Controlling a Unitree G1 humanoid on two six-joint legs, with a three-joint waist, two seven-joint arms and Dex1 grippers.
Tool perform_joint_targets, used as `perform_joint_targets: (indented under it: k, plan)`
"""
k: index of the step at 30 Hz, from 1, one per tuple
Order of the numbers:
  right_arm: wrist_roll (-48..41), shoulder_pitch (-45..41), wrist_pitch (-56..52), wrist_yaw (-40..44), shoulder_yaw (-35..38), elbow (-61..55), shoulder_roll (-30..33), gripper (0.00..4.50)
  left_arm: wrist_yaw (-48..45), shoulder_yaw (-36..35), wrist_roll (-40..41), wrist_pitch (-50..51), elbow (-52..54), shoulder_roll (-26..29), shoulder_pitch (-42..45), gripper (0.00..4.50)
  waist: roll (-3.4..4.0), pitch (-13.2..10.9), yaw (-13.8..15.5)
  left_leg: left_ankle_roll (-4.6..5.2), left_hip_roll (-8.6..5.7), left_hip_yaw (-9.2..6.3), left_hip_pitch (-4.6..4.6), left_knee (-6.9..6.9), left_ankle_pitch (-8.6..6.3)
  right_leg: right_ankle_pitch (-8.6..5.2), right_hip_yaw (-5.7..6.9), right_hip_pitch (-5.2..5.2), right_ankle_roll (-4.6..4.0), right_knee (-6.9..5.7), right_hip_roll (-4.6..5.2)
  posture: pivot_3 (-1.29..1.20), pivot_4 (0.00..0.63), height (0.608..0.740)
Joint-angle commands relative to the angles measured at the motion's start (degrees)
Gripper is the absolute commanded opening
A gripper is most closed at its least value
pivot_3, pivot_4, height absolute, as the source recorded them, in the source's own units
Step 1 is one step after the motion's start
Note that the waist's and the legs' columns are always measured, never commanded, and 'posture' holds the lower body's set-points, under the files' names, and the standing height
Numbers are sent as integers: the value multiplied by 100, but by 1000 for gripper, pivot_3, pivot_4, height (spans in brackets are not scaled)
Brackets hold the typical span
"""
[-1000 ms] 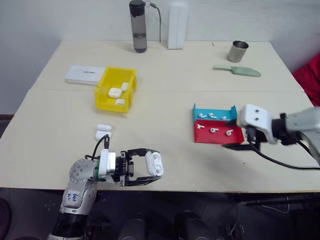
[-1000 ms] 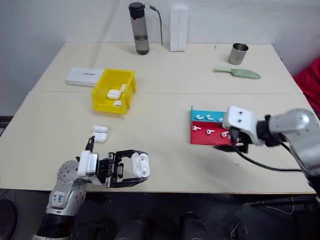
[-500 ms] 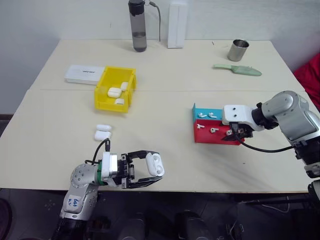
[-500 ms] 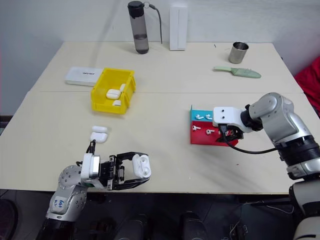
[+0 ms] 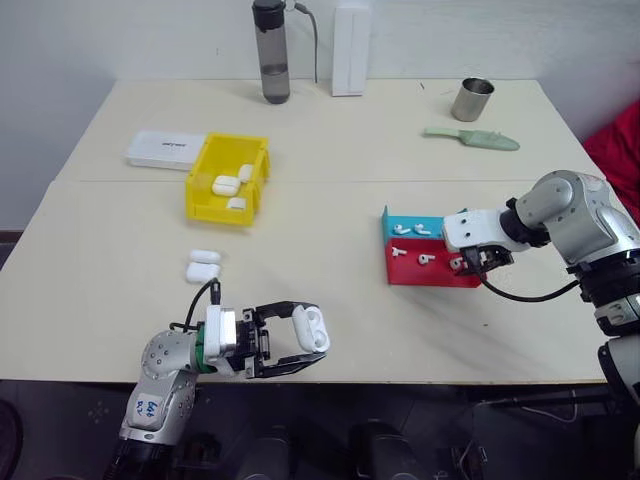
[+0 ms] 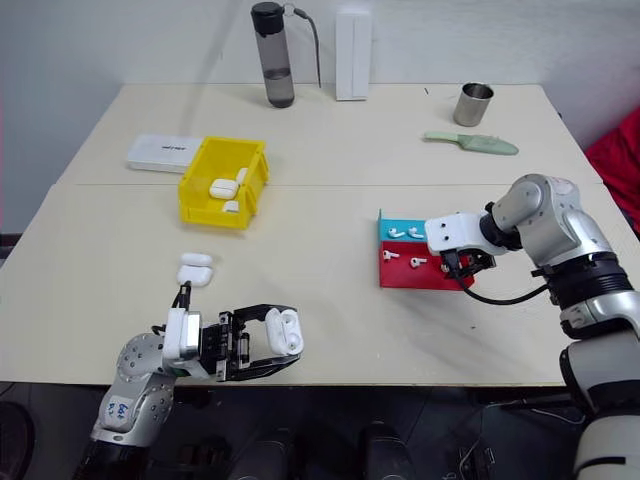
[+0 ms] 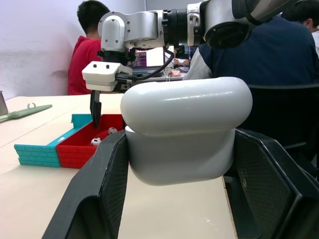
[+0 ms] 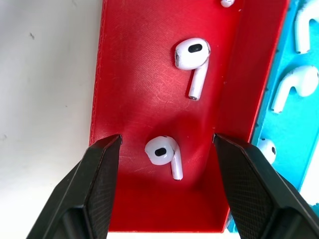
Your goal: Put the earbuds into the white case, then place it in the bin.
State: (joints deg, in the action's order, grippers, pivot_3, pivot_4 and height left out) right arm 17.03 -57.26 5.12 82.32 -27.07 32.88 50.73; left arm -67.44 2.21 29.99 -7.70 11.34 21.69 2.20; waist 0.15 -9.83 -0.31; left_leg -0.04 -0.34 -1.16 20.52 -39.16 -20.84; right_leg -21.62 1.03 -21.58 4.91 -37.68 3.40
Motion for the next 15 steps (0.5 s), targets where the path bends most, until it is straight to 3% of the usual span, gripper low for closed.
perform_joint_targets:
  k: [1, 7, 9, 15]
  plan:
    - [177, -166, 170, 107, -2, 18, -30, 2931, 63, 6, 30, -40, 267, 70, 57, 2814, 0, 0, 0, 0, 0, 0, 0, 0, 0, 0, 0, 0, 0, 0, 0, 0, 150, 740]
    - [460, -239, 294, 220, -22, 81, -66, 2931, 145, 25, 59, -9, 309, 118, 76, 2814, 0, 0, 1, 0, 0, 0, 0, 0, 0, 0, 0, 0, 0, 0, 0, 0, 150, 740]
    - [529, -223, 321, 208, -12, 88, -71, 2364, 173, 29, 53, -3, 324, 124, 80, 2814, 0, 0, 0, 0, 0, 0, 0, 0, 0, 0, 0, 0, 0, 0, 0, 0, 150, 740]
    - [743, -177, 383, 225, -44, 91, -26, 2364, 252, 41, 46, 40, 405, 128, 71, 2814, 0, 0, 0, 0, 0, 0, 0, 0, 0, 0, 0, 0, 0, 0, 0, 0, 150, 740]
